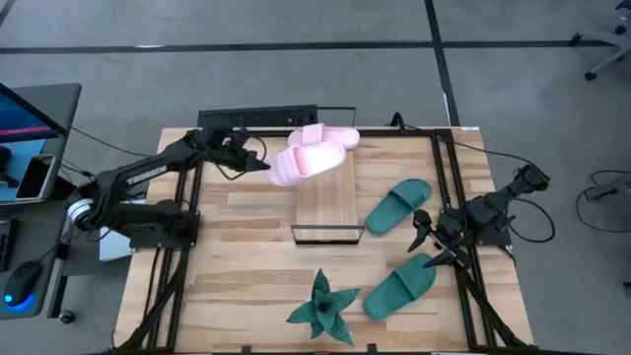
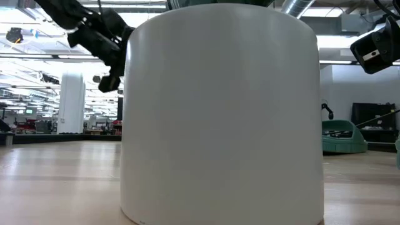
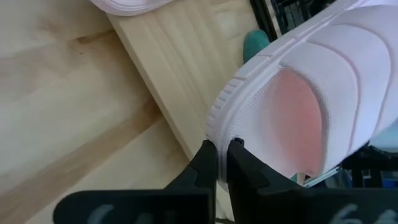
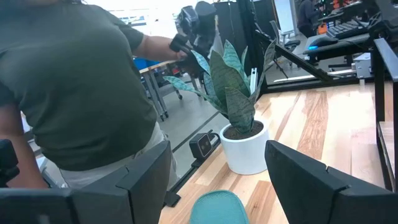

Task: Pick and place slides into the shelf
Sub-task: Put the pink slipper on the shelf

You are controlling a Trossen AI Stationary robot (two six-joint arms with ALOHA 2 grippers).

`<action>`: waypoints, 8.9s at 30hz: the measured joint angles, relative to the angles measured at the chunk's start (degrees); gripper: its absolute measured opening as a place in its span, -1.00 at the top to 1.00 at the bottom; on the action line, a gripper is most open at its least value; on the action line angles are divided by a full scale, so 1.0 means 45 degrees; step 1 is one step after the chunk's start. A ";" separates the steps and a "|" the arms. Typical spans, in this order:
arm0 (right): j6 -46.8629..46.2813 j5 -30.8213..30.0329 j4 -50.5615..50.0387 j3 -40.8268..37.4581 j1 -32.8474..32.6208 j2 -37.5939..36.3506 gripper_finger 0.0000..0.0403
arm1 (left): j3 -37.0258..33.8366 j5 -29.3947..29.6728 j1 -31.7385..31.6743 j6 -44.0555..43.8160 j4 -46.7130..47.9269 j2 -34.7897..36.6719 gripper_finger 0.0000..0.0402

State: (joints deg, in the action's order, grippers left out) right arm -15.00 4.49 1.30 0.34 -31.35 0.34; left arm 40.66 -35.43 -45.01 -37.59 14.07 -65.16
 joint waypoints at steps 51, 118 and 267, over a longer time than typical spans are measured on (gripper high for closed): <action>-0.0004 0.0000 0.0000 -0.0004 -0.0004 0.0004 -0.26 | 0.3361 0.0002 -0.0389 0.2491 0.1035 -0.6394 1.00; -0.0003 0.0000 -0.0002 -0.0003 -0.0005 0.0002 -0.26 | 0.5872 0.1512 -0.0112 0.2430 0.2973 -0.7865 1.00; 0.0000 0.0005 -0.0004 -0.0004 -0.0001 0.0001 -0.26 | 0.6963 0.5502 0.6824 1.8178 0.9257 -0.4975 1.00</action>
State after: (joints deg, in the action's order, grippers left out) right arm -15.01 4.51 1.28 0.32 -31.36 0.34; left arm 72.00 -10.68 -14.30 44.21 55.72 -87.54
